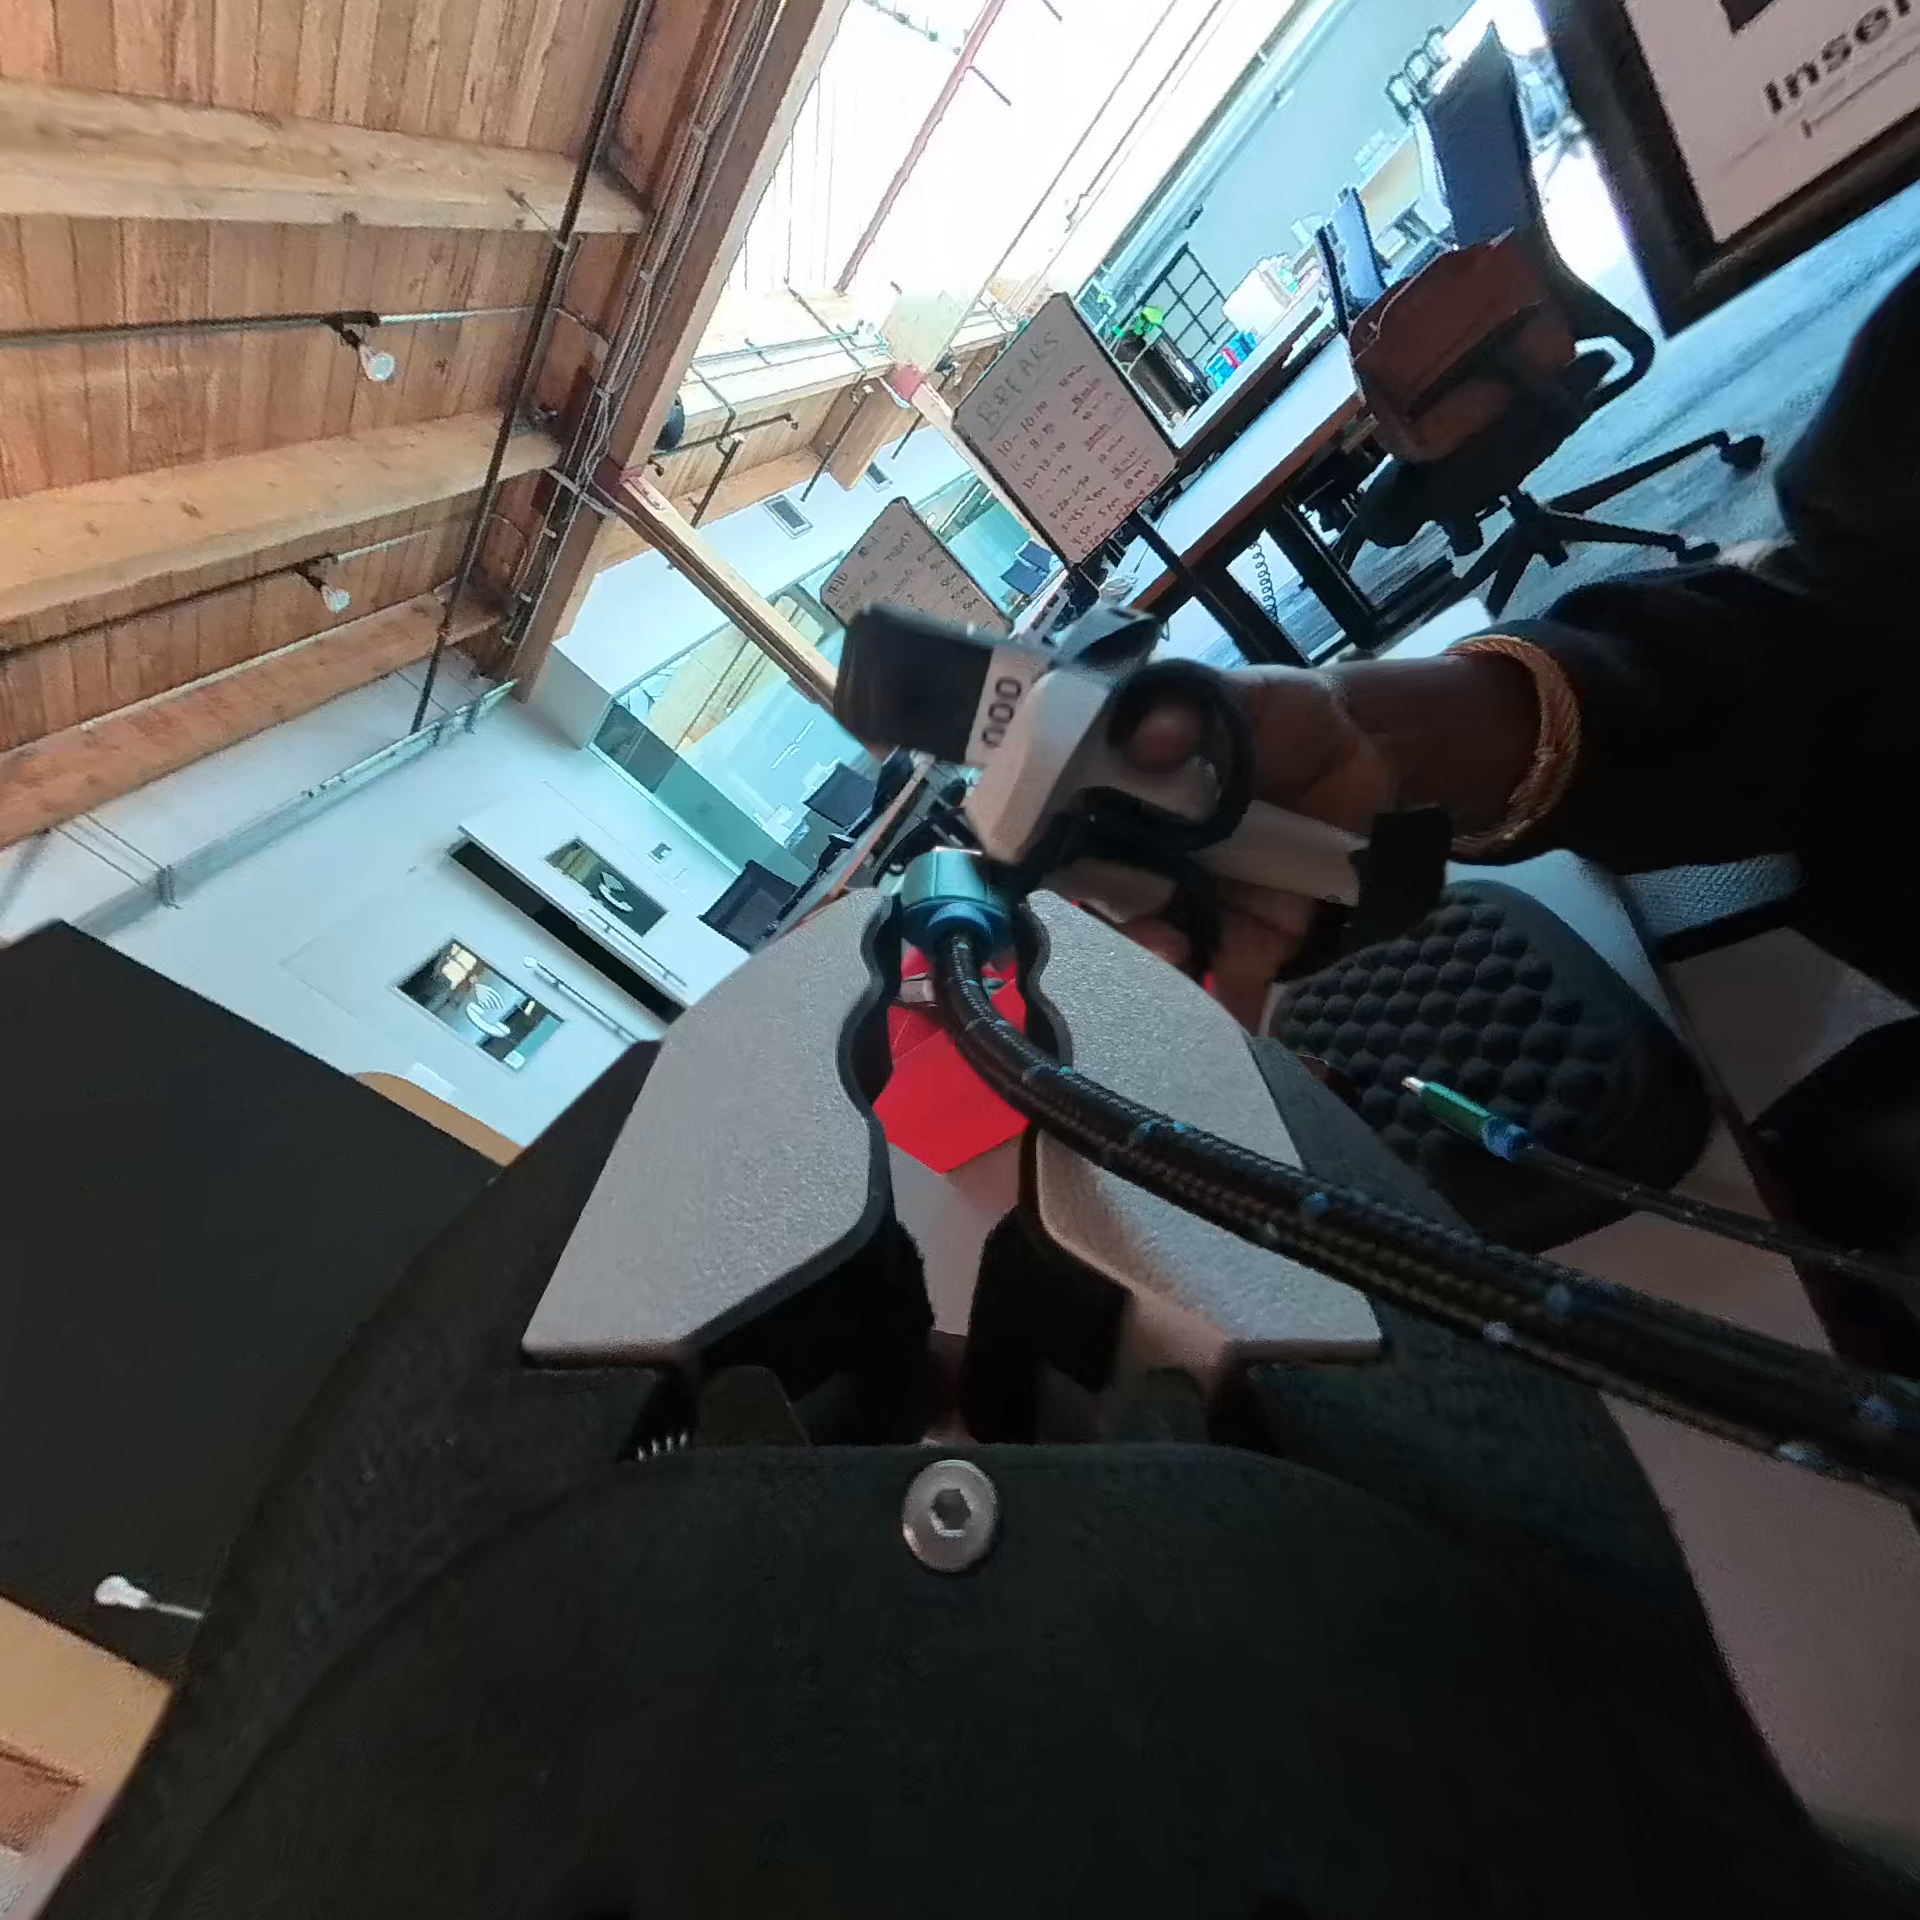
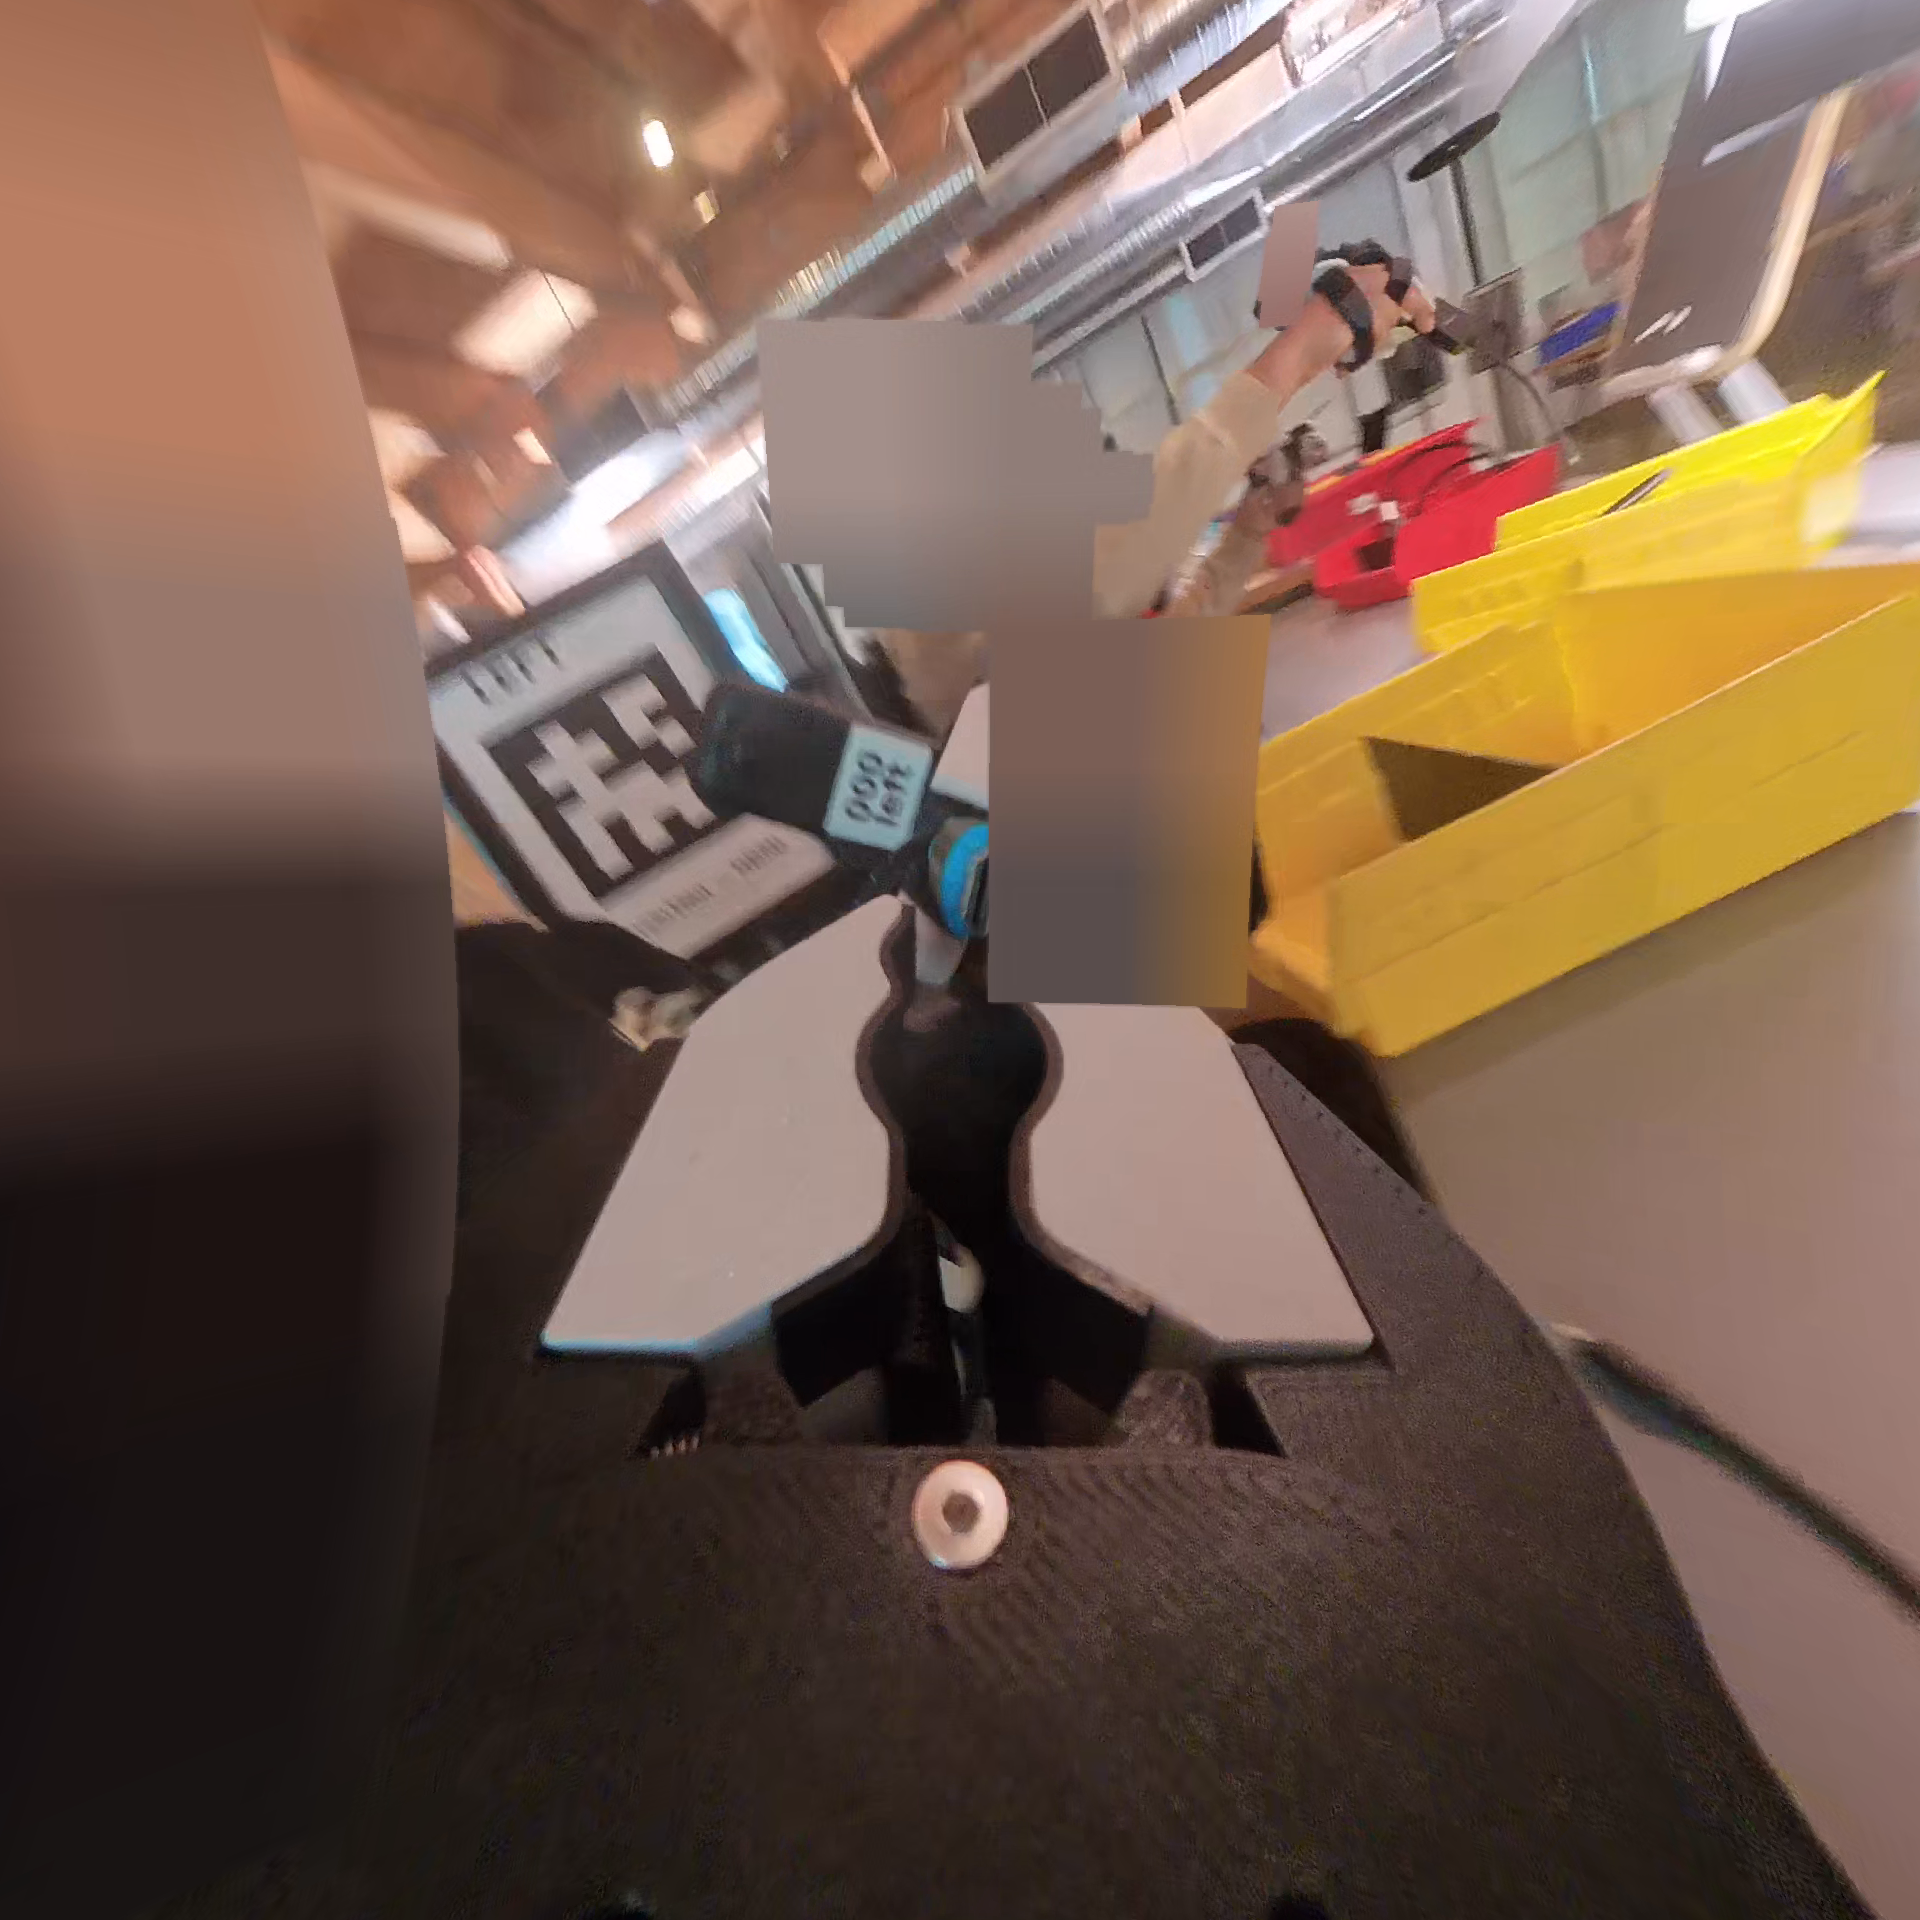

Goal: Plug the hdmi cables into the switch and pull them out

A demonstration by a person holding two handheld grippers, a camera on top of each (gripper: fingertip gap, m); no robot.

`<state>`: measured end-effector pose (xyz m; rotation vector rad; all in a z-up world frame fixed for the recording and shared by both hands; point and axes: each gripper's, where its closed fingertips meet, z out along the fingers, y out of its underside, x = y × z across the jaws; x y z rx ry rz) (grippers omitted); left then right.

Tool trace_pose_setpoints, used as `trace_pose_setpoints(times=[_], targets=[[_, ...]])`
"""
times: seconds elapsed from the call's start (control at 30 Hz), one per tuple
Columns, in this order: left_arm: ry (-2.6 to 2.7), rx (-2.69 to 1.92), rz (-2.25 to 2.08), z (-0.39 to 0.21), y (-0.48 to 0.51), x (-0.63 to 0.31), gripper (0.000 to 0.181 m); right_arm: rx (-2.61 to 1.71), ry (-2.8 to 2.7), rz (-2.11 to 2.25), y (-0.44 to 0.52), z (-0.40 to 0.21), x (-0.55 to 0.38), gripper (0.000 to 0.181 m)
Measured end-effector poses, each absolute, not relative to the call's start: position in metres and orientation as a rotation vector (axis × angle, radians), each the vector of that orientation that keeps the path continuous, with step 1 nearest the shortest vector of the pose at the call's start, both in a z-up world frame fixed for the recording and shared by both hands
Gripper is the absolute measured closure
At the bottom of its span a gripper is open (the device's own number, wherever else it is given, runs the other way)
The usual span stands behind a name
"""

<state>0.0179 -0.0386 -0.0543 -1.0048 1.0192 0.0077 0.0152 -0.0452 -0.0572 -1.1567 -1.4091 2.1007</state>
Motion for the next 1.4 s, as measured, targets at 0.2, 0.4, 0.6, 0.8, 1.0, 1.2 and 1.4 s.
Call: trace_pose_setpoints(times=[0.2,0.4,0.6,0.8,1.0,1.2,1.4], targets=[[0.887,-1.123,-0.176,-0.050,-0.028,-0.004,0.162,-1.124,-1.676,1.156,0.024,-0.092,0.044,0.161],[0.817,-1.208,-0.403,-0.054,-0.024,-0.009,0.162,-1.639,-2.071,0.647,0.058,-0.187,0.091,0.096],[0.871,-1.207,-0.473,-0.057,-0.032,-0.002,0.161,-1.595,-2.288,0.673,0.052,-0.215,0.095,0.081],[0.917,-1.207,-0.464,-0.059,-0.035,0.001,0.162,-1.607,-2.392,0.747,0.053,-0.231,0.091,0.060],[0.892,-1.187,-0.520,-0.055,-0.041,-0.001,0.162,-1.379,-2.817,0.491,0.055,-0.221,0.090,0.080],[0.905,-1.169,-0.532,-0.055,-0.042,0.002,0.162,-1.079,-3.071,0.257,0.081,-0.238,0.082,0.086],[0.911,-1.137,-0.524,-0.051,-0.048,-0.003,0.160,-1.098,-3.180,0.173,0.089,-0.264,0.098,0.091]])
